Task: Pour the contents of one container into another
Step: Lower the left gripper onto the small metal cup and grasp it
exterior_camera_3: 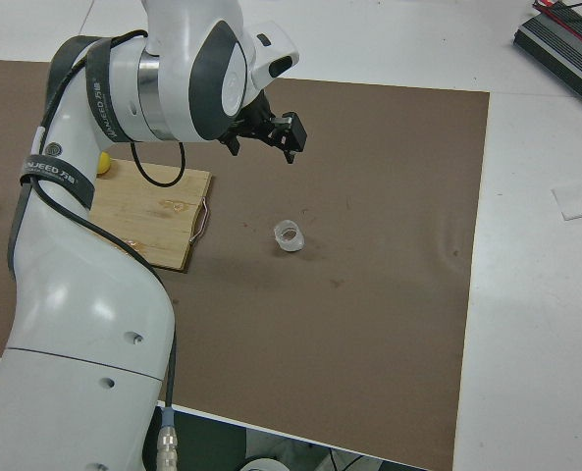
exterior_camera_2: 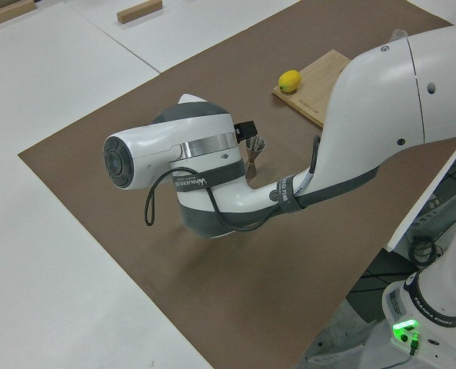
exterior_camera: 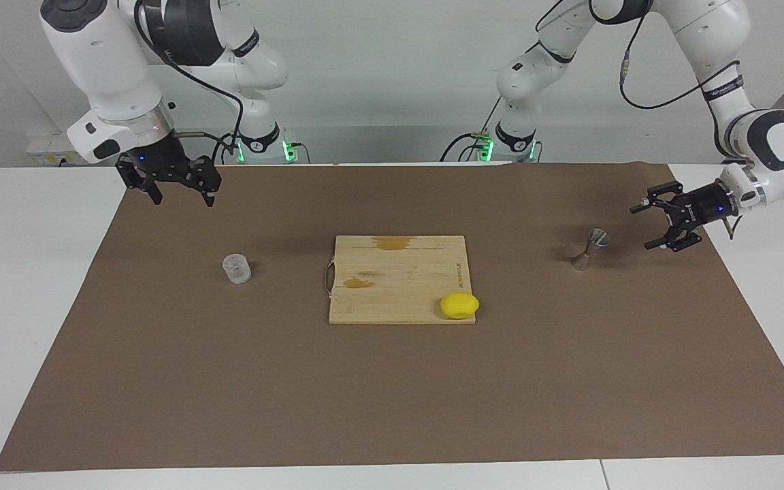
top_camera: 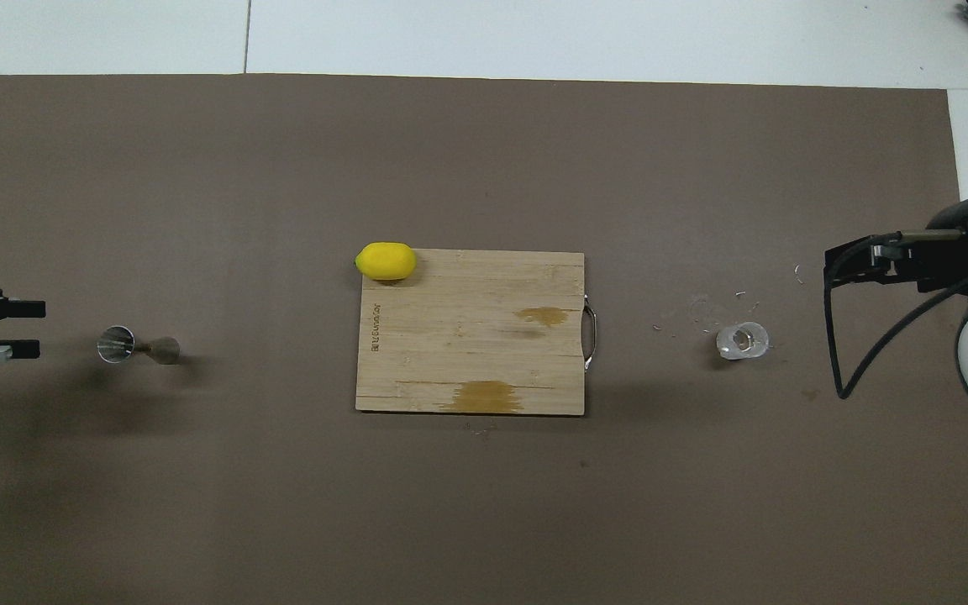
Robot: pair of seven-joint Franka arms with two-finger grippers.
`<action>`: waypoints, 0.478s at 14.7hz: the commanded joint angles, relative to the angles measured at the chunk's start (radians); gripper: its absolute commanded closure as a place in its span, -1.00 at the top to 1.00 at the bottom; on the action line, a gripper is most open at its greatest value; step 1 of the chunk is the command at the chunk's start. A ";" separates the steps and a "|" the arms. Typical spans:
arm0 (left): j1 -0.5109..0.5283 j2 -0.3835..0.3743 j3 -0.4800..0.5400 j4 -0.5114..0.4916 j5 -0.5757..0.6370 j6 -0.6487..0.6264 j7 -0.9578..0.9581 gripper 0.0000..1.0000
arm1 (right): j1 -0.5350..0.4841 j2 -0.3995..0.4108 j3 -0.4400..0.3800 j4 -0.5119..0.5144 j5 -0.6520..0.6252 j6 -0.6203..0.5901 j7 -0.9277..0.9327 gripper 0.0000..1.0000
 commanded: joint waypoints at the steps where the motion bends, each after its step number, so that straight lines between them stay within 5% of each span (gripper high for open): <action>1: 0.040 0.010 -0.008 -0.015 -0.034 -0.007 0.156 1.00 | -0.009 0.007 0.006 0.012 -0.004 -0.014 -0.018 1.00; 7: 0.094 0.053 -0.008 -0.111 -0.105 -0.038 0.491 1.00 | -0.009 0.007 0.006 0.012 -0.002 -0.014 -0.018 1.00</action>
